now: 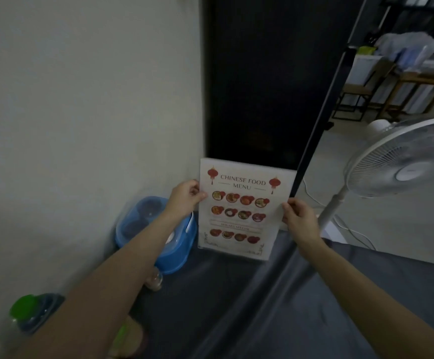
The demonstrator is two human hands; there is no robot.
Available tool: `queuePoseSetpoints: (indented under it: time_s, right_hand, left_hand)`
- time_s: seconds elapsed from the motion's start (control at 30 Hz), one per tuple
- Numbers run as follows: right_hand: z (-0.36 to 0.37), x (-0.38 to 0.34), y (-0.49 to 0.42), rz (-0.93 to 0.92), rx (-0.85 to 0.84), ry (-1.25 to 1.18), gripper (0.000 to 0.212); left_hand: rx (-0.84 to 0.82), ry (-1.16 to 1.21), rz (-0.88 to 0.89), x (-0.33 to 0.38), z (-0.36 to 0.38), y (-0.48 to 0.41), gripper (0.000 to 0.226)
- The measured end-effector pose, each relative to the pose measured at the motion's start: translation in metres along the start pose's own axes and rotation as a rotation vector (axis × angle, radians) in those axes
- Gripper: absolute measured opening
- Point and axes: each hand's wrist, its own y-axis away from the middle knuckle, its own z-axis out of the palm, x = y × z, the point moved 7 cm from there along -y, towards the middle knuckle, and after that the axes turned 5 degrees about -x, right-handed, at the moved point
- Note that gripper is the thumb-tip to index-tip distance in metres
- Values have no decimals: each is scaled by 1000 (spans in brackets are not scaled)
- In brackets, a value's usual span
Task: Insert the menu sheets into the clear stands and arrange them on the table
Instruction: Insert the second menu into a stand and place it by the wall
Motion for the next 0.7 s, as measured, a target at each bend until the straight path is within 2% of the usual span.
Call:
queuePoseSetpoints:
  time_s: [0.17, 0.4, 0.7]
  right_hand:
    - [10, 6, -4, 32, -29, 0, 16]
    - [10, 10, -9, 47, -7, 18, 12]
    - [3, 1, 1, -27, 33, 84, 32]
  left_hand:
    - [-25, 32, -11, -18, -3, -4, 8]
    - [-51, 51, 3, -15, 0, -3, 18]
    - [-81, 91, -116, -19, 10, 6, 18]
